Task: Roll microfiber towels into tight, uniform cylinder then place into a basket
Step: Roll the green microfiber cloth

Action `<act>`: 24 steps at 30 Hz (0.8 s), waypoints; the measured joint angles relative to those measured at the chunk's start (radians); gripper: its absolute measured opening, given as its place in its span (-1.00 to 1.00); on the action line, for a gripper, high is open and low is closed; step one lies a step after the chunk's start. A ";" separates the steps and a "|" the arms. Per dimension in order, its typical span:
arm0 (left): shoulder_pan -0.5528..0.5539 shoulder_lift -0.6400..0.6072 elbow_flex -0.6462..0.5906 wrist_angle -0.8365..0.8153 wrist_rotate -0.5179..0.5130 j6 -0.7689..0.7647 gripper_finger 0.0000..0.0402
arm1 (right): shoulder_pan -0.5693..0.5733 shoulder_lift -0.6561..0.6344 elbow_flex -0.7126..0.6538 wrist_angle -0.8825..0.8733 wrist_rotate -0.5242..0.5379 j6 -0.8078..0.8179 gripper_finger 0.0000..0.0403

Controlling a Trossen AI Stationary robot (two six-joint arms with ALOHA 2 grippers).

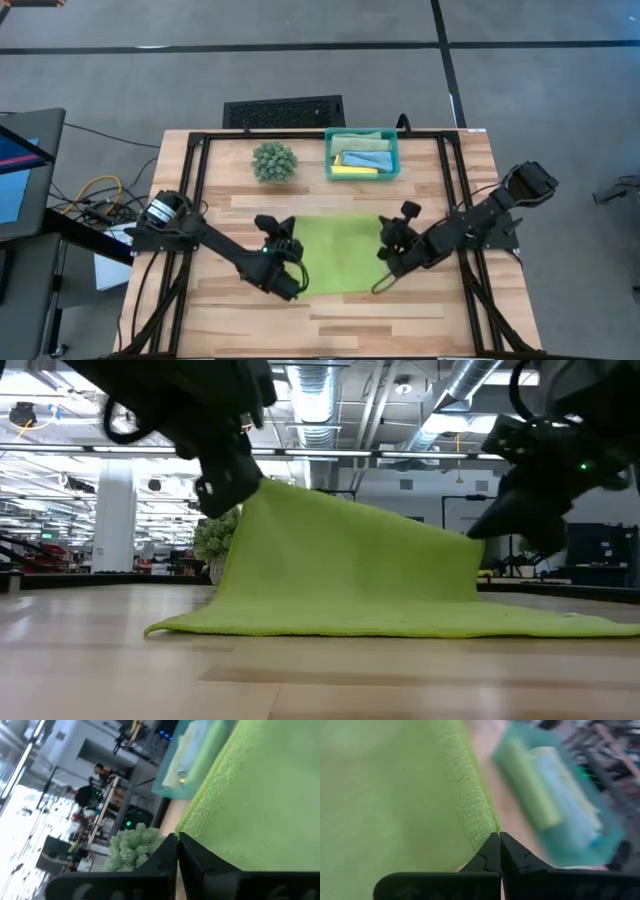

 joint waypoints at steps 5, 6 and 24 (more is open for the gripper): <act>-0.083 0.000 0.000 0.008 0.071 0.023 -1.00 | 0.108 0.000 0.000 0.027 -0.118 -0.084 -0.93; -0.097 0.001 0.000 0.016 0.103 0.027 -1.00 | 0.126 0.000 0.000 0.038 -0.140 -0.106 -0.93; -0.155 0.009 -0.078 0.498 0.553 0.470 -1.00 | 0.224 0.000 0.077 0.109 -0.528 -0.221 -0.93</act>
